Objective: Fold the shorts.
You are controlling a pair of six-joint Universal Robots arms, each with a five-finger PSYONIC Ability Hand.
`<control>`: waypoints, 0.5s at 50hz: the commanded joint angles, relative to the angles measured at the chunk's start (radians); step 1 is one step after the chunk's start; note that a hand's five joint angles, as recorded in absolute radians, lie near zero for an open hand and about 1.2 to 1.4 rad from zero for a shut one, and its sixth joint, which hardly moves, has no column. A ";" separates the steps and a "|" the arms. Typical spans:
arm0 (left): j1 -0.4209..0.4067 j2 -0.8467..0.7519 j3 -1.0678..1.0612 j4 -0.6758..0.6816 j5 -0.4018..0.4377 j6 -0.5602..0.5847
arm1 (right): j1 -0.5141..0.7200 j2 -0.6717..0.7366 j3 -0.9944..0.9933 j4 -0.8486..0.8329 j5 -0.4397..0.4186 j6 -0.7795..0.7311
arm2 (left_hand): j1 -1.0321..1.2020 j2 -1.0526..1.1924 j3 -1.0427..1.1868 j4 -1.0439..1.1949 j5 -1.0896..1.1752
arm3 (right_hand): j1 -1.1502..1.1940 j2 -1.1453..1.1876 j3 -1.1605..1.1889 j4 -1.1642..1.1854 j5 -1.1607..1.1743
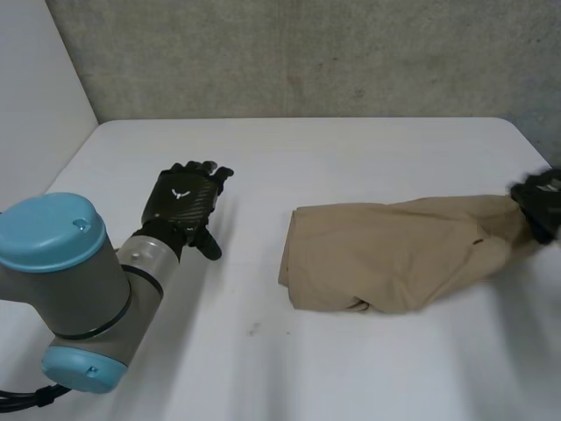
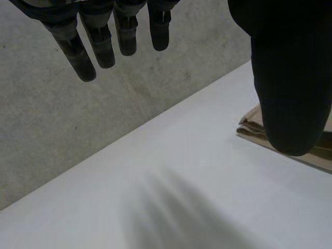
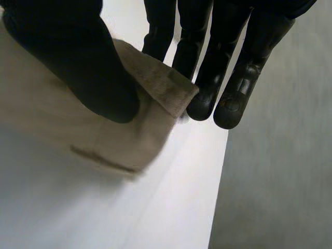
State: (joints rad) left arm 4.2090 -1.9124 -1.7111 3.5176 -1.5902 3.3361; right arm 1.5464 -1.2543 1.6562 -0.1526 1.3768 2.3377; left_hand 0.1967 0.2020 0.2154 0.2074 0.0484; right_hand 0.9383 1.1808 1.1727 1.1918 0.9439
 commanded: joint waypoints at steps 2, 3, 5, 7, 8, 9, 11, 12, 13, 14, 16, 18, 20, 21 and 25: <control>-0.006 0.015 0.008 0.001 -0.001 -0.003 | 0.394 0.024 -0.142 -0.016 -0.042 -0.014 | -0.013 -0.018 -0.031 -0.023 -0.039 | 0.458 0.215 0.224 0.204 0.278; -0.007 0.018 0.008 0.001 -0.002 -0.003 | 0.435 0.039 -0.148 -0.021 -0.056 -0.015 | -0.013 -0.018 -0.031 -0.023 -0.039 | 0.458 0.215 0.224 0.204 0.278; -0.007 0.021 0.008 0.001 -0.002 -0.003 | 0.554 0.088 -0.157 -0.030 -0.105 -0.014 | -0.013 -0.018 -0.031 -0.023 -0.039 | 0.458 0.215 0.224 0.204 0.278; -0.009 0.029 0.008 0.001 -0.002 -0.003 | 0.618 0.117 -0.150 -0.025 -0.137 -0.008 | -0.013 -0.018 -0.031 -0.023 -0.039 | 0.458 0.215 0.224 0.204 0.278; -0.009 0.030 0.008 0.001 -0.002 -0.003 | 0.636 0.131 -0.148 -0.021 -0.153 -0.005 | -0.013 -0.018 -0.031 -0.023 -0.039 | 0.458 0.215 0.224 0.204 0.278; -0.009 0.032 0.008 0.001 -0.002 -0.003 | 0.656 0.157 -0.141 -0.015 -0.168 -0.005 | -0.013 -0.018 -0.031 -0.023 -0.039 | 0.458 0.215 0.224 0.204 0.278; -0.007 0.033 0.008 0.001 -0.002 -0.003 | 0.664 0.185 -0.128 -0.012 -0.185 -0.005 | -0.013 -0.018 -0.031 -0.023 -0.039 | 0.458 0.215 0.224 0.204 0.278; -0.006 0.033 0.008 0.001 -0.001 -0.003 | 0.666 0.197 -0.119 -0.010 -0.194 -0.005 | -0.013 -0.018 -0.031 -0.023 -0.039 | 0.458 0.215 0.224 0.204 0.278; -0.006 0.033 0.008 0.001 -0.001 -0.001 | 0.667 0.211 -0.113 -0.007 -0.205 0.000 | -0.013 -0.018 -0.031 -0.023 -0.039 | 0.458 0.215 0.224 0.204 0.278; -0.004 0.033 0.010 0.001 0.001 -0.001 | 0.667 0.213 -0.110 -0.004 -0.209 0.002 | -0.013 -0.018 -0.031 -0.023 -0.039 | 0.458 0.215 0.224 0.204 0.278; -0.003 0.032 0.016 0.003 0.001 -0.001 | 0.667 0.211 -0.105 -0.001 -0.217 0.009 | -0.013 -0.018 -0.031 -0.023 -0.039 | 0.458 0.215 0.224 0.204 0.278; 0.000 0.032 0.028 0.006 0.003 0.002 | 0.658 0.210 -0.108 -0.005 -0.216 0.049 | -0.013 -0.018 -0.031 -0.023 -0.039 | -0.008 -0.251 -0.243 -0.262 -0.189; 0.000 0.030 0.045 0.007 0.006 0.000 | 0.650 0.205 -0.116 -0.007 -0.202 0.096 | -0.010 -0.015 -0.028 -0.020 -0.036 | -0.382 -0.624 -0.616 -0.635 -0.562; -0.001 0.027 0.070 0.007 0.003 -0.001 | 0.629 0.185 -0.118 -0.007 -0.194 0.160 | -0.007 -0.012 -0.025 -0.017 -0.033 | -0.578 -0.821 -0.813 -0.832 -0.758; -0.017 0.001 0.155 0.003 0.001 -0.003 | 0.549 0.066 -0.118 -0.010 -0.151 0.383 | -0.001 -0.006 -0.020 -0.012 -0.027 | -0.724 -0.966 -0.958 -0.977 -0.904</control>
State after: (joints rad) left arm 4.2072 -1.8833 -1.6660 3.5236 -1.5878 3.3357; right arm 2.1994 -1.0529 1.5447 -0.1583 1.1685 2.4328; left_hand 0.1967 0.2019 0.2156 0.2074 0.0484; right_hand 0.3555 0.4260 0.4301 0.4272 0.2782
